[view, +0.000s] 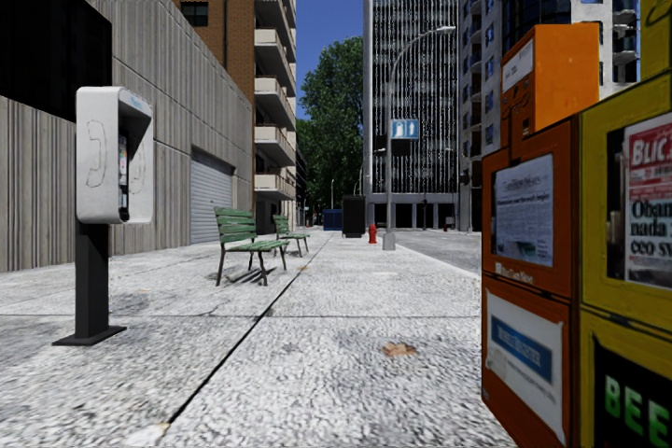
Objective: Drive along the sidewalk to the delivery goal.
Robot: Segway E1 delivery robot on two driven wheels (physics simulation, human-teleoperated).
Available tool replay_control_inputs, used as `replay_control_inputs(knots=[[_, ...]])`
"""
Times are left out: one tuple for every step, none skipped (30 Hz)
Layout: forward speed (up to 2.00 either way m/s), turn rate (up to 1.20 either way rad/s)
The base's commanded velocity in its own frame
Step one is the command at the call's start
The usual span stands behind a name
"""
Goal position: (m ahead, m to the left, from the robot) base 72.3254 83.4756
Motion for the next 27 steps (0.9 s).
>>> replay_control_inputs(knots=[[2.00, 0.00], [2.00, 0.00], [2.00, 0.00], [2.00, 0.00], [2.00, 0.00], [2.00, 0.00], [2.00, 0.00], [2.00, 0.00], [2.00, 0.00], [2.00, 0.00], [2.00, 0.00], [2.00, 0.00], [2.00, 0.00], [2.00, 0.00], [2.00, 0.00], [2.00, 0.00], [2.00, 0.00], [2.00, 0.00], [2.00, 0.00], [2.00, 0.00], [2.00, 0.00], [2.00, 0.00], [2.00, 0.00], [2.00, 0.00], [2.00, 0.00], [2.00, 0.00], [2.00, 0.00]])
